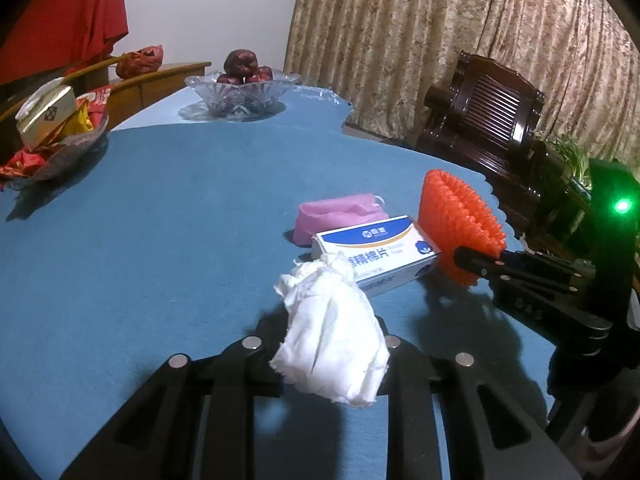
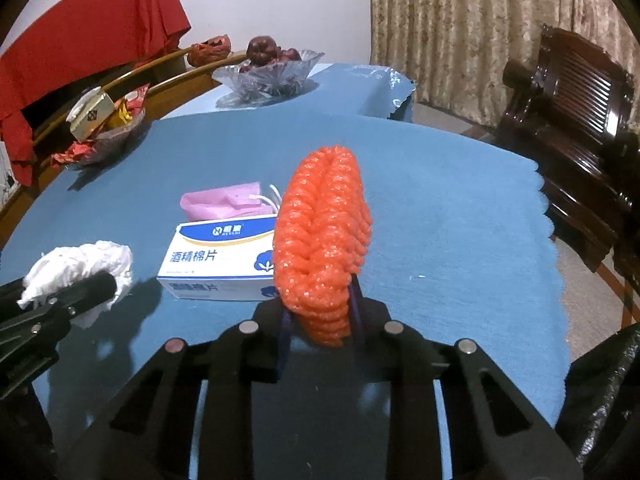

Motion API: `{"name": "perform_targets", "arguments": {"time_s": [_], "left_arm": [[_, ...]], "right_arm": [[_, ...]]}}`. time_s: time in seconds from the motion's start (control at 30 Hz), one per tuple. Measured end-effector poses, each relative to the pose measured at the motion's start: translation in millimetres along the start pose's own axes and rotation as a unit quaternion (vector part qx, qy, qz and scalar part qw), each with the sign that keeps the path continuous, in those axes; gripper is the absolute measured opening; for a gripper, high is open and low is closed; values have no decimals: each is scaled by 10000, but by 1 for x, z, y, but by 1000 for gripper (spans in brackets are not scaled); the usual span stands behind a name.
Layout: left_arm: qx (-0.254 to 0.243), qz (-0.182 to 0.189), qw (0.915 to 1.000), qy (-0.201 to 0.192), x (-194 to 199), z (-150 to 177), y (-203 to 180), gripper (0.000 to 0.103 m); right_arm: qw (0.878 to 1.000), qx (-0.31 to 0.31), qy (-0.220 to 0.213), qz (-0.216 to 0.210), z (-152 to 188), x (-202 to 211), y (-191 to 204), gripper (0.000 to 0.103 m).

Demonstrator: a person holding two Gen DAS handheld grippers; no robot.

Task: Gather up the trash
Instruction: 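Grasp the white tissue with the left tool while the right tool grasps the orange sponge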

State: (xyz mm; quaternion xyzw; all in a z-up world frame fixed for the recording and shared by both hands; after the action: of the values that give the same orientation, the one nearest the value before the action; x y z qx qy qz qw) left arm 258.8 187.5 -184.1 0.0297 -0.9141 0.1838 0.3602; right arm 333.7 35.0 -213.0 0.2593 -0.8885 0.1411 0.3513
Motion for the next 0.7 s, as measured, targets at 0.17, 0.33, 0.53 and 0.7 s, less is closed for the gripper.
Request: {"name": "perform_targets", "arguments": {"time_s": [0.17,0.33,0.53,0.7], "left_arm": [[-73,63,9999,-93,12,-3,-15,23],[-184,161,9995,-183,26,-6,-35,23],[-291,367,9985,-280,49,-5,-62,23],[-397,545,9971,-346,70,1,-86,23]], "right_arm": [[9999,-30,-146,-3,2,26,-3,24],[9996,-95,-279,24,5,56,-6,24],[9988,-125,-465,107,11,99,-9,24],[9979,-171,-601,177,19,133,-13,24]]}}
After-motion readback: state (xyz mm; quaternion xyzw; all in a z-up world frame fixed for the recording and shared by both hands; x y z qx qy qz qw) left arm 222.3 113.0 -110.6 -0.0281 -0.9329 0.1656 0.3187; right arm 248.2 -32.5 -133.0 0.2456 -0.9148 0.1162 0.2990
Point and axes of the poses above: each gripper's, at about its wrist camera, not at the fingertips, and x roughly against the way its jaws point, y to its left, z to its underside, the point moved 4 cm from there along -x, roughly the way its jaws point, and after that the axes turned 13 degrees about x, right-handed, at the moved point
